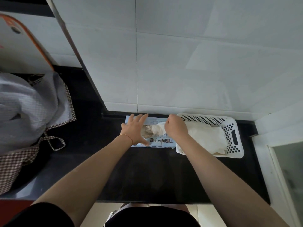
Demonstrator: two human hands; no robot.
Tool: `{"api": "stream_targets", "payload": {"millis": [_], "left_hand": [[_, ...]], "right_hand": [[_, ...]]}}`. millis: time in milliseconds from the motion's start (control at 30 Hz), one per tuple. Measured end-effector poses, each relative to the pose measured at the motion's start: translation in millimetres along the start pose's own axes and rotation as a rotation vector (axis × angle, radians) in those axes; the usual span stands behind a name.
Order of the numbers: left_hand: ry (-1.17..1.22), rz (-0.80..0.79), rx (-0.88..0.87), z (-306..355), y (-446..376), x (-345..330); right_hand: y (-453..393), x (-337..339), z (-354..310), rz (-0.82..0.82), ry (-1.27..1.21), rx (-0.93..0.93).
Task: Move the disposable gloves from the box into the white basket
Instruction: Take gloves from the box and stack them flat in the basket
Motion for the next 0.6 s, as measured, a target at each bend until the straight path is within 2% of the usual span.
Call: {"api": "stream_targets", "payload": {"millis": [100,167,367,600], "left_hand": [[0.037,0.041,-0.014,-5,3,-3],[0.077,0.05,-0.02,-11,4,-5],[0.133,0.072,0.024,-17,6,-10],[0.102,0.062,0.022,-17,2,-11]], "right_hand": [[6,-13,-7,-0.131,-0.039,-0.03],[9,-20,-11,-0.177,0.079,0.0],[2,-27,-18,-0.17,0.146,-0.056],[5,-55,-45,-0.125,-0.107,-0.086]]}}
Point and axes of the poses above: each hand's wrist, its own y-axis away from the middle knuckle, its own x-axis out of the back of the hand, z = x × y, the point moved 5 cm from there along -y, towards the middle knuckle, and after that the axes turned 8 degrees about -y, right-handed, at the moved point
